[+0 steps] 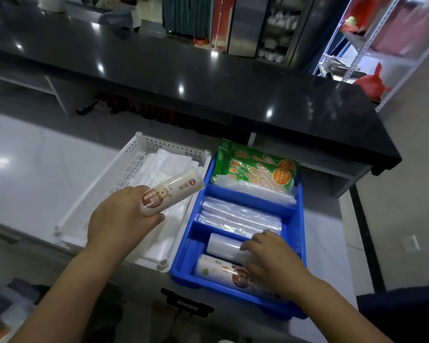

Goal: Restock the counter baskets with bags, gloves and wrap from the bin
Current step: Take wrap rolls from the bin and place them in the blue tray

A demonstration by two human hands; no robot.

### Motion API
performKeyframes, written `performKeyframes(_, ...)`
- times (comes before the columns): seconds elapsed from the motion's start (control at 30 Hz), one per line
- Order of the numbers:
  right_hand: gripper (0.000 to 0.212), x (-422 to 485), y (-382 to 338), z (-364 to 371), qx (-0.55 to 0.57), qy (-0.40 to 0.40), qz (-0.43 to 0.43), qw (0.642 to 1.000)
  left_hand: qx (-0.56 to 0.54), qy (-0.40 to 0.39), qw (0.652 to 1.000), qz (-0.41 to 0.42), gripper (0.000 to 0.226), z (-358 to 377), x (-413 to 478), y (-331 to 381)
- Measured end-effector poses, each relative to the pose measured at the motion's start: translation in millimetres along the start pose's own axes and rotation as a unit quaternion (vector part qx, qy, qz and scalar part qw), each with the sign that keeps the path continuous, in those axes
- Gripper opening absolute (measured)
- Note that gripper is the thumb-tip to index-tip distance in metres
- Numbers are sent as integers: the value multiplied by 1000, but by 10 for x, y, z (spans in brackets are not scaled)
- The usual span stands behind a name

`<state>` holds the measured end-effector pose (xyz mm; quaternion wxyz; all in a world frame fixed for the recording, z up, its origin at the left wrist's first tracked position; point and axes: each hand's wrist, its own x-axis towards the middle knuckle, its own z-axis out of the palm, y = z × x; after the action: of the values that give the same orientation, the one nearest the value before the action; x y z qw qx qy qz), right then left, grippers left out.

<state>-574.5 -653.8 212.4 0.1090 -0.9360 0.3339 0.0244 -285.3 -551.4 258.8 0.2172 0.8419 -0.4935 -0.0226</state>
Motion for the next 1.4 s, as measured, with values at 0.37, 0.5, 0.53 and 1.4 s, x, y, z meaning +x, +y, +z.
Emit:
performKeyframes(0.37, 37, 688, -379, 167, -71, 12, -77, 994, -19, -21, 999, 28, 37, -14, 189, -203)
performKeyframes(0.5, 31, 590, -467, 6, -38, 84, -96, 991, -20, -30, 998, 45, 36, 46, 229, -198)
performKeyframes(0.53, 30, 535, -475, -52, -8, 109, -85, 990, -20, -34, 998, 48, 36, 57, 247, -186)
performKeyframes(1.4, 49, -609, 160, -742, 388, 469, 228, 760, -11, -274, 898, 343, 44, 838, -90, 1065)
